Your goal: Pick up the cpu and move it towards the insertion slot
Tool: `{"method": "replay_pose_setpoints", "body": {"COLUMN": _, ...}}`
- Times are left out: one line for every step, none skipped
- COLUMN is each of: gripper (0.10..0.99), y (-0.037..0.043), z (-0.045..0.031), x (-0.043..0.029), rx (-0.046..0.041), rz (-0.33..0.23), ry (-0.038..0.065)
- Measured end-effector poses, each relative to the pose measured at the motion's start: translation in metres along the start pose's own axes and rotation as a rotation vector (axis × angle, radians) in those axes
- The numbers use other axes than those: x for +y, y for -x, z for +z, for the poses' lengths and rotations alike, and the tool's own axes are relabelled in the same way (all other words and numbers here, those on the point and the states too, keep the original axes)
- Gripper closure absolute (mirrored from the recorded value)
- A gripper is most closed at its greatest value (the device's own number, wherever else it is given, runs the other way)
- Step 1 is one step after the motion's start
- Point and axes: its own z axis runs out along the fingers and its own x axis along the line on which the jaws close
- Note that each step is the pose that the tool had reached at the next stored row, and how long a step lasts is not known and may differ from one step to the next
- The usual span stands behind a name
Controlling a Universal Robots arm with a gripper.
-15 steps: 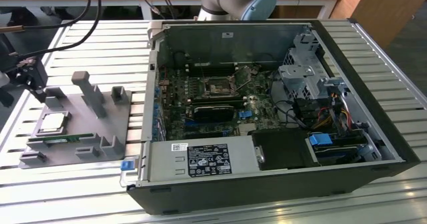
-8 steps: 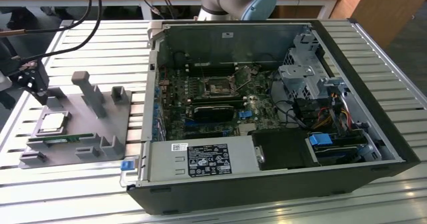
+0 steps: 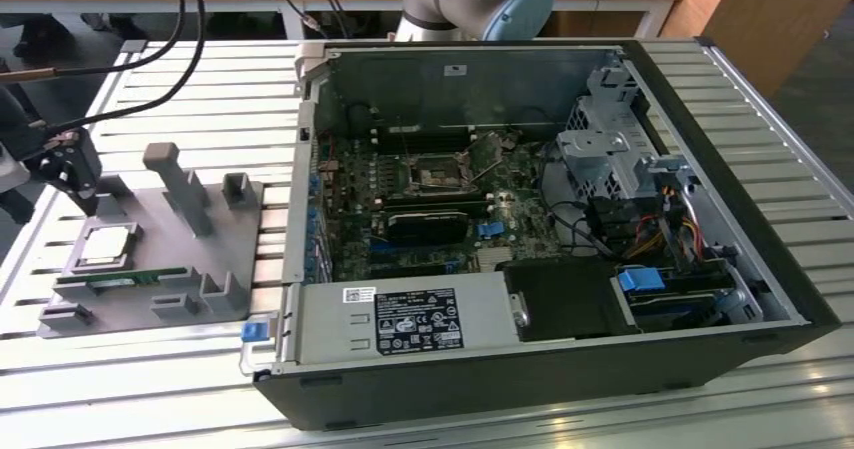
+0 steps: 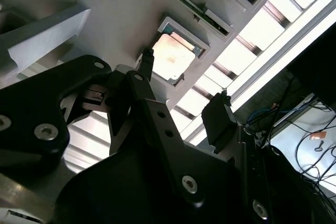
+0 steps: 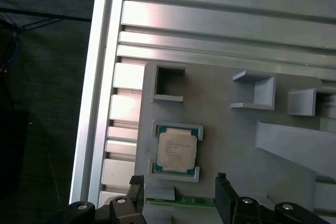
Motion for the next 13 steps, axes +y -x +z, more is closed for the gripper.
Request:
{"method": "replay_pose_setpoints", "body": {"gripper": 0.439, "y": 0.0, "z": 0.001, "x": -0.0002, "rx": 0.0, "rz": 0.0, "ry": 0.0}}
{"method": "replay_pose_setpoints", "body": {"gripper": 0.439, "y": -0.0001, "z": 0.0019, "x": -0.0004, "rx": 0.0, "rz": 0.0, "ry": 0.0}}
{"method": "replay_pose_setpoints", "body": {"gripper": 0.439, "y": -0.0001, "z": 0.0028, "x": -0.0006, "rx": 0.0, "rz": 0.0, "ry": 0.0}}
{"method": "replay_pose_setpoints", "body": {"gripper": 0.439, "y": -0.0001, "z": 0.0037, "x": -0.0007, "rx": 0.0001, "rz": 0.0, "ry": 0.0}}
{"method": "replay_pose_setpoints", "body": {"gripper": 0.439, "y": -0.0001, "z": 0.0057, "x": -0.0011, "rx": 0.0, "rz": -0.001, "ry": 0.0}}
{"method": "replay_pose_setpoints", "body": {"gripper": 0.439, "y": -0.0002, "z": 0.0065, "x": -0.0012, "rx": 0.0, "rz": -0.001, "ry": 0.0}}
{"method": "replay_pose_setpoints", "body": {"gripper": 0.439, "y": -0.0003, "z": 0.0079, "x": -0.0013, "rx": 0.0001, "rz": -0.001, "ry": 0.0}}
{"method": "replay_pose_setpoints", "body": {"gripper": 0.439, "y": -0.0003, "z": 0.0087, "x": -0.0014, "rx": 0.0001, "rz": -0.001, "ry": 0.0}}
{"method": "replay_pose_setpoints", "body": {"gripper": 0.439, "y": -0.0003, "z": 0.0095, "x": -0.0018, "rx": 0.0002, "rz": -0.002, "ry": 0.0}}
{"method": "replay_pose_setpoints", "body": {"gripper": 0.439, "y": -0.0003, "z": 0.0104, "x": -0.002, "rx": 0.0001, "rz": -0.002, "ry": 0.0}}
{"method": "replay_pose_setpoints", "body": {"gripper": 0.439, "y": -0.0004, "z": 0.0113, "x": -0.0021, "rx": 0.0001, "rz": -0.002, "ry": 0.0}}
{"method": "replay_pose_setpoints", "body": {"gripper": 0.439, "y": -0.0004, "z": 0.0122, "x": -0.0024, "rx": 0.0001, "rz": -0.002, "ry": 0.0}}
{"method": "replay_pose_setpoints", "body": {"gripper": 0.439, "y": -0.0004, "z": 0.0131, "x": -0.0027, "rx": 0.0002, "rz": -0.002, "ry": 0.0}}
